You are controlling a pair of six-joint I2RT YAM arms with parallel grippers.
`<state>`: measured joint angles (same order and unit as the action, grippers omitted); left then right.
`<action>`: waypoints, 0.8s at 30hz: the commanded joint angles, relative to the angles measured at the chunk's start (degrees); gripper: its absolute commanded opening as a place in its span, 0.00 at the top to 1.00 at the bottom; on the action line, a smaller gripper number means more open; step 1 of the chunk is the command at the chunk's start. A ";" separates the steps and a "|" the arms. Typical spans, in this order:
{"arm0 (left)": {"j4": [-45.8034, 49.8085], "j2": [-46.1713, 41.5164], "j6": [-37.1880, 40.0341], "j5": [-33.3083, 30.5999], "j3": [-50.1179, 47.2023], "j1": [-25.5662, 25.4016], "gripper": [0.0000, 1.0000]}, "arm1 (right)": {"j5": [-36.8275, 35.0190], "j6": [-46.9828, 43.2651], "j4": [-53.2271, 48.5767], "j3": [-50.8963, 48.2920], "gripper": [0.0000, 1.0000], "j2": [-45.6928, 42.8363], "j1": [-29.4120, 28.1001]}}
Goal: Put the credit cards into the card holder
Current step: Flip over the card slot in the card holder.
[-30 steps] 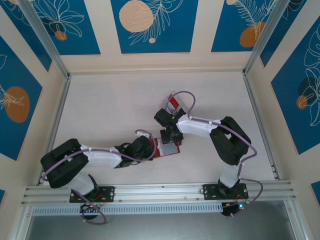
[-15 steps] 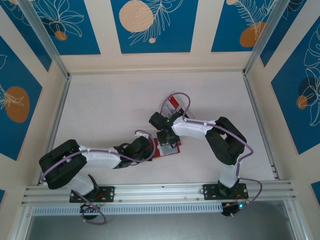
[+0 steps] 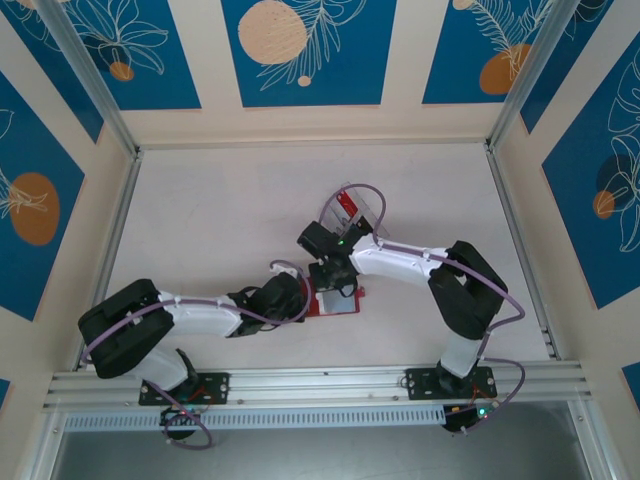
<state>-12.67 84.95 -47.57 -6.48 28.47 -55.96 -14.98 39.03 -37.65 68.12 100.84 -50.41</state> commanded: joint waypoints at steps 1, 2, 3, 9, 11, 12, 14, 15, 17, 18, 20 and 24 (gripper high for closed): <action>5.20 2.30 0.42 0.68 -1.85 -0.64 1.00 | 7.16 1.03 2.34 -1.22 0.86 -0.28 0.65; 5.20 2.24 0.39 0.60 -1.92 -0.64 1.00 | 8.44 1.37 3.18 -1.40 0.86 0.21 0.90; 5.20 2.13 0.33 0.55 -2.05 -0.69 1.00 | 9.45 1.70 3.88 -1.56 0.84 0.61 1.14; 5.04 1.71 -0.13 0.24 -2.85 -0.74 1.00 | 16.14 2.11 8.90 -3.43 0.66 -0.44 2.54; 4.93 1.55 -0.32 0.16 -3.23 -0.72 1.00 | 17.88 1.74 9.73 -4.07 0.62 -1.89 3.25; 4.85 1.49 -0.40 0.15 -3.37 -0.73 1.00 | 18.51 1.36 10.12 -4.37 0.60 -2.80 3.46; 4.67 1.45 -0.50 0.06 -3.64 -0.77 1.00 | 20.97 0.09 11.60 -5.49 0.56 -5.38 3.70; 4.52 1.44 -0.50 0.06 -3.73 -0.73 1.00 | 22.29 -0.65 11.92 -5.70 0.55 -6.52 3.74; 4.33 1.51 -0.54 0.06 -3.88 -0.72 1.00 | 24.48 -2.02 12.28 -5.93 0.55 -9.24 3.67; 4.26 1.62 -0.58 0.05 -3.95 -0.72 1.00 | 24.79 -2.47 11.93 -5.85 0.54 -10.39 3.68; 3.93 1.67 -0.76 0.04 -4.17 -0.70 1.00 | 24.65 -3.40 10.80 -5.67 0.51 -13.11 3.97; 3.83 1.58 -0.77 0.15 -4.30 -0.72 1.00 | 13.12 -3.61 3.88 -5.70 0.47 -16.94 5.01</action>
<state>-15.88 84.79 -48.07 -6.68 26.70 -56.03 4.14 36.84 -28.38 61.89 86.28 -46.37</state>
